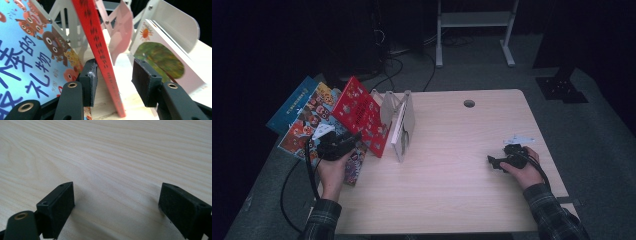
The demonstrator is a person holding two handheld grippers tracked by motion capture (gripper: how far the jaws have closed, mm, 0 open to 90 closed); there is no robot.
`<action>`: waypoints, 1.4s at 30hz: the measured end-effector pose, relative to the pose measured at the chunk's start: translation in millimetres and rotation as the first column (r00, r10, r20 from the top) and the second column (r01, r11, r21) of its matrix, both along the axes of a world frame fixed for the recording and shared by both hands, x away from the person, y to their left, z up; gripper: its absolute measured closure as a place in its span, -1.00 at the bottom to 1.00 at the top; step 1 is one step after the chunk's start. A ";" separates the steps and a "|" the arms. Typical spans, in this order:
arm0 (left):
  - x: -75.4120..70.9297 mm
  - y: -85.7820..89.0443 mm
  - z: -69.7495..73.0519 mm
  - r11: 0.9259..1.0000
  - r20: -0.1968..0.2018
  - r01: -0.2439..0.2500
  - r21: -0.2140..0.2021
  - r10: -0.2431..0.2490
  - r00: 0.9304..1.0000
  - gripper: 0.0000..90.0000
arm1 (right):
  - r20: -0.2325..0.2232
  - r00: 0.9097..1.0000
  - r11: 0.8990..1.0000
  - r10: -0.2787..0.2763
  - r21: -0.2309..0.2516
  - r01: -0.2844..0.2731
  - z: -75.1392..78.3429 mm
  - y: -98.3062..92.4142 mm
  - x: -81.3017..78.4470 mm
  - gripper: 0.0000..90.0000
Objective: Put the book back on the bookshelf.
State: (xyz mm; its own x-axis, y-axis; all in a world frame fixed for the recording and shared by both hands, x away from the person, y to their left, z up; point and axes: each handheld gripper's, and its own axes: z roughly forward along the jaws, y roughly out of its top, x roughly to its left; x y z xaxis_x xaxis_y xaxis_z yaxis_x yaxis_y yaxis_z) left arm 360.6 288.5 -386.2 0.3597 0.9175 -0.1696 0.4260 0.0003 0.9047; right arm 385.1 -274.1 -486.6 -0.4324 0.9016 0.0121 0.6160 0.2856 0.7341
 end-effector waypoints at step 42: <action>-38.0 -113.7 -72.8 0.796 -0.430 0.564 0.218 -0.441 0.788 -1.00 | -0.001 1.000 1.000 0.002 -0.002 -0.002 0.1 -0.2 -1.0 -0.73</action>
State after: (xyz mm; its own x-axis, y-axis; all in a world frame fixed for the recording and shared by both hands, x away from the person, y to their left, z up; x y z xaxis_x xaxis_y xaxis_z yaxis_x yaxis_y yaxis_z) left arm 322.5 174.9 -459.1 0.7597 0.6421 -0.1026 0.5581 -0.5628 0.6098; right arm 384.0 -274.2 -486.5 -0.4343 0.9007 0.0109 0.6159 0.2882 0.7332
